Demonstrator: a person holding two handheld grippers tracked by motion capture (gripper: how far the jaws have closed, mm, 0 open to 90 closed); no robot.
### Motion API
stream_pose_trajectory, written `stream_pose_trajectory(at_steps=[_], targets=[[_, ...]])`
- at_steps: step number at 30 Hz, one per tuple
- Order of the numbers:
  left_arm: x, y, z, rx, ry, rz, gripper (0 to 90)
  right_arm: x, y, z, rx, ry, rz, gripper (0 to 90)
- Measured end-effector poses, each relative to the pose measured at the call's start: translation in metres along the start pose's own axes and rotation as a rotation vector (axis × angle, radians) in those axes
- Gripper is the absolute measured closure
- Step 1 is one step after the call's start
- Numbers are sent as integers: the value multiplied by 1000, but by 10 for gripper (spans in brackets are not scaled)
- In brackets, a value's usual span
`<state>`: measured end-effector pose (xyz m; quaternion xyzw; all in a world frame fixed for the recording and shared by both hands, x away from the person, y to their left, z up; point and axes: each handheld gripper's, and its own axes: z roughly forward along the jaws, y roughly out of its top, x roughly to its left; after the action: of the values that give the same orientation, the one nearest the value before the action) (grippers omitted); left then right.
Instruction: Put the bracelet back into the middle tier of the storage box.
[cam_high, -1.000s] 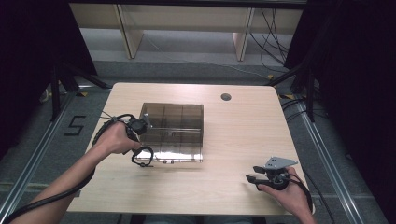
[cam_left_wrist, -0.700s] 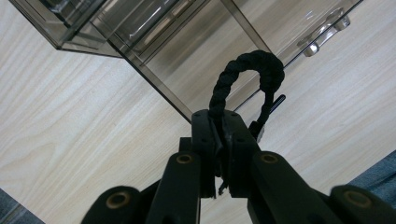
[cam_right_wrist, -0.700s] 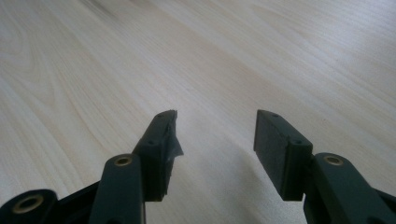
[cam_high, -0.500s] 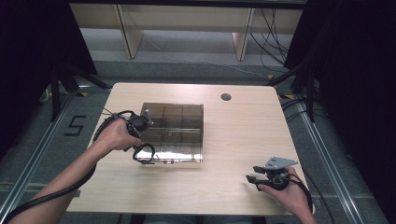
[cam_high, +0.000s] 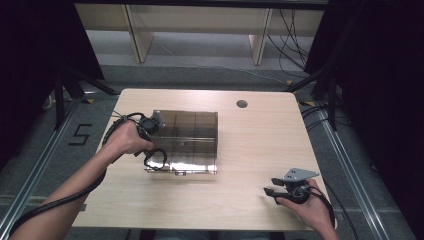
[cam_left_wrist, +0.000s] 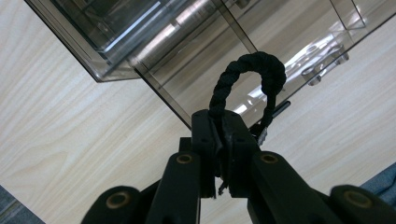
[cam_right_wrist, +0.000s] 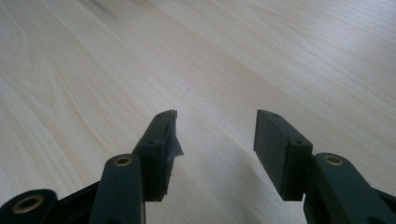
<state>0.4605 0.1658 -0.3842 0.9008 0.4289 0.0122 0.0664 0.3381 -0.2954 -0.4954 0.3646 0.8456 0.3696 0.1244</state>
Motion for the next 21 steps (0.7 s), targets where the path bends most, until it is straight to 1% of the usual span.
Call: stream_pose_trajectory(at_steps=[1,2,3,4,5,6,7,11,13,14,15,16,17,18,21], targets=[[1,1,0,0,1,2,844,-1,0,0,-5,3,-8,498],[1,1,0,-5,-1,-6,844,-1,0,0,-2,5,-10,498],[2,2,-1,3,1,-2,844,-1,0,0,-1,5,-10,498],[2,3,-1,-7,2,-10,845,-1,0,0,-1,7,-11,498],[3,3,-2,1,-2,-14,845,-2,0,1,-1,14,-19,498],[3,3,-2,0,0,-10,845,-2,0,1,-1,13,-19,498],[4,4,-2,-8,-1,-14,845,-2,0,1,-2,12,-19,498],[5,5,-2,0,-4,-17,845,0,0,0,4,0,-2,498],[6,5,-1,-2,0,-22,845,-1,0,0,0,3,-11,498],[6,6,0,-1,-7,-23,845,-2,0,0,-1,12,-20,498],[6,6,1,9,-5,-18,845,-1,0,0,1,3,-10,498],[6,6,3,3,-7,-23,845,-1,0,0,1,3,-9,498],[6,7,3,14,-2,-19,845,-1,0,0,1,4,-11,498],[6,7,5,11,-4,-22,845,0,0,0,8,-1,6,498],[7,8,9,23,2,-21,845,0,0,0,6,-3,0,497]])
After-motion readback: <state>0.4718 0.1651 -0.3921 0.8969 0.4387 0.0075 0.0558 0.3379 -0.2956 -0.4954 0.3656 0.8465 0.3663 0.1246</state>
